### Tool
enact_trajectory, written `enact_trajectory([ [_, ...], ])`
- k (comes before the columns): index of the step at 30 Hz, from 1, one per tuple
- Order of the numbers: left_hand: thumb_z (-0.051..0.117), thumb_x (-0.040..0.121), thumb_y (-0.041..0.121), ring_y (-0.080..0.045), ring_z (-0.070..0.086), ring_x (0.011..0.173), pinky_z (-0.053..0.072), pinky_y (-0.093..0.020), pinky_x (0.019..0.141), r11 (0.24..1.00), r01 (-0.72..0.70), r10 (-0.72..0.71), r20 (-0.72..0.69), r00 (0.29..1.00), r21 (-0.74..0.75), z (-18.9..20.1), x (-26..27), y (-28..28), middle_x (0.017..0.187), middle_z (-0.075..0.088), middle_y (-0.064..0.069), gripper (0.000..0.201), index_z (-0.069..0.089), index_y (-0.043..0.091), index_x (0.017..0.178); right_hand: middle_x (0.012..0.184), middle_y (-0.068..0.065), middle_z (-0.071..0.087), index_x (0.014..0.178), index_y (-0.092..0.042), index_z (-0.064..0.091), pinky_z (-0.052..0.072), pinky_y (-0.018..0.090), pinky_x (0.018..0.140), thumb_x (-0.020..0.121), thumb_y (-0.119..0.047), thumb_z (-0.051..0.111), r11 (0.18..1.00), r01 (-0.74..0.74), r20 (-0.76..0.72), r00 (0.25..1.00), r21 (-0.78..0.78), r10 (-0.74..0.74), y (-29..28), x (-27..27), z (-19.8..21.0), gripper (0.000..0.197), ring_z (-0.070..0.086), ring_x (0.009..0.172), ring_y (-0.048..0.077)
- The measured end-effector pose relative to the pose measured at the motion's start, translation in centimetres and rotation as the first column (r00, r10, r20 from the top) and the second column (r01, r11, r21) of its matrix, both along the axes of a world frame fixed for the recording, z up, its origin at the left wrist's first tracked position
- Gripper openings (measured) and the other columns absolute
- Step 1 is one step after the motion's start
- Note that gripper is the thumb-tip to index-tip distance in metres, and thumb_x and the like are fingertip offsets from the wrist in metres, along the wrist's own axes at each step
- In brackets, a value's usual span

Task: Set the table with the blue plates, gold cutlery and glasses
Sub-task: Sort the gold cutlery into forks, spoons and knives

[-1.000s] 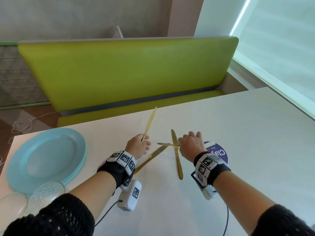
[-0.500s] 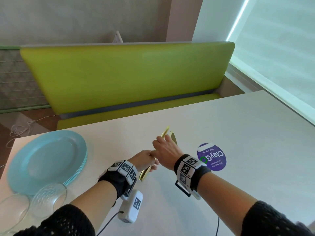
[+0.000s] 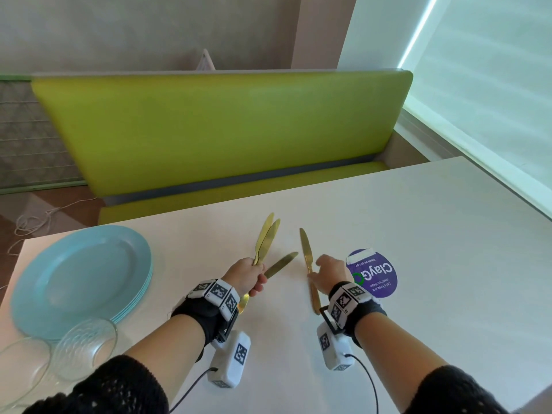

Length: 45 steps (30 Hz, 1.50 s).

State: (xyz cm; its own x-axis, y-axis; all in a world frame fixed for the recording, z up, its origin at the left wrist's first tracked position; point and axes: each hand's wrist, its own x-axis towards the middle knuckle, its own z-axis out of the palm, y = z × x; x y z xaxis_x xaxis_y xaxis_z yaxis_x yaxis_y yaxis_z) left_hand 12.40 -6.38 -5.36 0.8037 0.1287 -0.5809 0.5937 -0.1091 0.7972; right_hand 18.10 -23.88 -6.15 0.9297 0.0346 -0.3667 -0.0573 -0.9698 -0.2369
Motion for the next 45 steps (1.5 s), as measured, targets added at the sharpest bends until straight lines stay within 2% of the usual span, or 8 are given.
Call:
enact_trajectory([
  [5, 0.036, 0.1, 0.018, -0.016, 0.04, 0.053, 0.034, -0.025, 0.049, 0.999, 0.029, -0.03, 0.025, 0.999, 0.037, -0.5, 0.0, 0.0, 0.065, 0.045, -0.004, 0.021, 0.051, 0.005, 0.091, 0.108, 0.012, 0.066, 0.109, -0.009, 0.062, 0.054, 0.035, 0.087, 0.082, -0.03, 0.069, 0.981, 0.179, -0.058, 0.983, 0.079, -0.175, 0.5, -0.4, -2.2, 0.036, 0.064, 0.101, 0.027],
  [11, 0.034, 0.101, 0.017, -0.015, 0.046, 0.057, 0.041, -0.024, 0.052, 1.0, -0.002, 0.001, 0.028, 1.0, 0.022, -0.6, 0.0, 0.1, 0.07, 0.051, -0.003, 0.019, 0.051, 0.009, 0.095, 0.1, 0.009, 0.07, 0.099, -0.005, 0.068, 0.05, 0.026, 0.075, 0.084, -0.021, 0.063, 0.981, 0.193, -0.056, 0.98, 0.023, -0.192, 0.9, 0.1, -2.4, 0.023, 0.066, 0.098, 0.026],
  [17, 0.035, 0.101, 0.013, -0.017, 0.051, 0.058, 0.046, -0.026, 0.054, 0.994, -0.07, 0.071, 0.006, 0.997, -0.089, -0.2, 0.0, 0.3, 0.073, 0.054, -0.007, 0.018, 0.05, 0.007, 0.094, 0.076, 0.003, 0.056, 0.059, -0.014, 0.043, 0.045, 0.025, 0.059, 0.076, -0.026, 0.067, 0.974, 0.223, -0.053, 0.973, -0.034, -0.225, 0.5, -0.5, -0.9, 0.032, 0.056, 0.072, 0.022],
  [22, 0.035, 0.095, -0.003, -0.018, 0.051, 0.059, 0.045, -0.025, 0.053, 0.984, -0.107, 0.104, -0.026, 0.994, -0.141, 0.1, 0.0, 0.6, 0.076, 0.053, -0.01, 0.019, 0.047, 0.009, 0.087, 0.065, 0.002, 0.061, 0.065, -0.013, 0.058, 0.046, 0.022, 0.049, 0.079, -0.027, 0.062, 0.952, 0.27, -0.117, 0.96, 0.144, -0.254, 0.2, -0.5, 0.3, 0.021, 0.06, 0.065, 0.02],
  [27, 0.034, 0.089, -0.013, -0.022, 0.057, 0.065, 0.048, -0.028, 0.056, 0.971, -0.151, 0.145, -0.046, 0.988, -0.183, 0.2, 0.1, 0.8, 0.086, 0.055, -0.015, 0.022, 0.047, 0.005, 0.094, 0.059, 0.002, 0.063, 0.064, -0.015, 0.064, 0.04, 0.021, 0.044, 0.084, -0.021, 0.06, 0.744, 0.325, -0.241, 0.944, 0.583, -0.223, 1.7, -1.3, 0.3, 0.022, 0.049, 0.044, 0.011],
  [32, 0.047, 0.092, -0.003, -0.027, 0.06, 0.068, 0.051, -0.033, 0.061, 0.95, -0.191, 0.183, -0.057, 0.981, -0.248, 0.6, 0.0, 0.8, 0.083, 0.058, -0.017, 0.009, 0.049, 0.005, 0.09, 0.064, 0.0, 0.065, 0.069, -0.011, 0.065, 0.037, 0.021, 0.046, 0.088, -0.008, 0.057, 0.586, 0.335, -0.368, 0.928, 0.738, -0.066, 4.2, -2.7, 0.6, 0.021, 0.047, 0.047, 0.011],
  [37, 0.054, 0.092, 0.009, -0.033, 0.062, 0.088, 0.05, -0.052, 0.096, 0.966, -0.139, 0.129, -0.06, 0.99, -0.22, 0.5, -0.5, 1.3, 0.09, 0.063, -0.02, 0.006, 0.058, 0.005, 0.093, 0.069, -0.002, 0.066, 0.069, -0.017, 0.062, 0.038, 0.019, 0.047, 0.09, -0.012, 0.057, 0.654, 0.227, -0.348, 0.936, 0.722, 0.06, 5.9, -3.7, 0.5, 0.022, 0.048, 0.05, 0.008],
  [45, 0.049, 0.096, 0.012, -0.028, 0.06, 0.071, 0.053, -0.049, 0.09, 0.968, -0.145, 0.126, -0.104, 0.987, -0.204, -0.4, -0.9, 2.1, 0.08, 0.059, -0.018, 0.015, 0.057, 0.002, 0.088, 0.076, -0.006, 0.068, 0.082, -0.02, 0.066, 0.039, 0.013, 0.041, 0.088, -0.021, 0.059, 0.814, 0.073, -0.258, 0.961, 0.576, 0.096, 7.9, -4.7, 0.4, 0.01, 0.051, 0.05, 0.003],
])
